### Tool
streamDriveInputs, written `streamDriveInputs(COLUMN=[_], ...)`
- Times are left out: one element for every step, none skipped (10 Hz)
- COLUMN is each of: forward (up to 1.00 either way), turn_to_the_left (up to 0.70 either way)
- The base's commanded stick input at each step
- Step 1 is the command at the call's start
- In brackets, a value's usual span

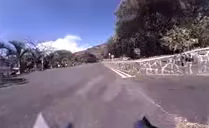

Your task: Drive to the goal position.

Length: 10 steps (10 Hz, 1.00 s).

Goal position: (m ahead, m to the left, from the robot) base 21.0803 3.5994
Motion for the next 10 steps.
streamDriveInputs(forward=[0.50, 0.50, 0.50, 0.50, 0.50, 0.50, 0.50, 0.50, 0.50, 0.50], turn_to_the_left=[0.00, 0.00, 0.00, 0.00, 0.00, 0.00, 0.00, 0.00, 0.00, 0.00])
